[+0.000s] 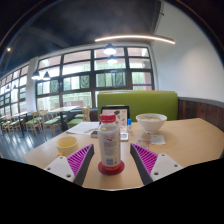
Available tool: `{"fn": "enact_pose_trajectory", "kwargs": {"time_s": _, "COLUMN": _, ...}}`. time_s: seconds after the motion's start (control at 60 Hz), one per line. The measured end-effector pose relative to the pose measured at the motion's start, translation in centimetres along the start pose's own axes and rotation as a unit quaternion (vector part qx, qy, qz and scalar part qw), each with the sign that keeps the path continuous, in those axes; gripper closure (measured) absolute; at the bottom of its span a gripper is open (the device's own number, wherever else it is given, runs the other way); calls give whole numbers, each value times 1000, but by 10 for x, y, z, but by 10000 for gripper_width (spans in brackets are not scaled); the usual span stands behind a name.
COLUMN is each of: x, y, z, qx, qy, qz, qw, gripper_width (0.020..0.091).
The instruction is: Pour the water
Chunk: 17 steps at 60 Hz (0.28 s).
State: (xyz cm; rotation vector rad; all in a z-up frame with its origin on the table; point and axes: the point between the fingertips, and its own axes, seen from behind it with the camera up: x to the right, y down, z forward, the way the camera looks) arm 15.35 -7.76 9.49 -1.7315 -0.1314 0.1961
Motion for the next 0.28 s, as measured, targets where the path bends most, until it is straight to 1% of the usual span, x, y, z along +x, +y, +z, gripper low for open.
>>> {"fn": "enact_pose_trajectory", "kwargs": {"time_s": 0.067, "x": 1, "y": -4, "z": -30, "qx": 10, "qy": 11, "qz": -14, "qw": 1000, "gripper_width": 292}}
{"fn": "enact_pose_trajectory", "kwargs": {"time_s": 0.167, "x": 8, "y": 5, "z": -74, "qx": 9, "qy": 44, "qz": -27, "qw": 999, "gripper_width": 293}}
{"fn": "enact_pose_trajectory", "kwargs": {"time_s": 0.283, "x": -1, "y": 12, "z": -117, "qx": 23, "qy": 43, "qz": -10, "qw": 999, "gripper_width": 292}}
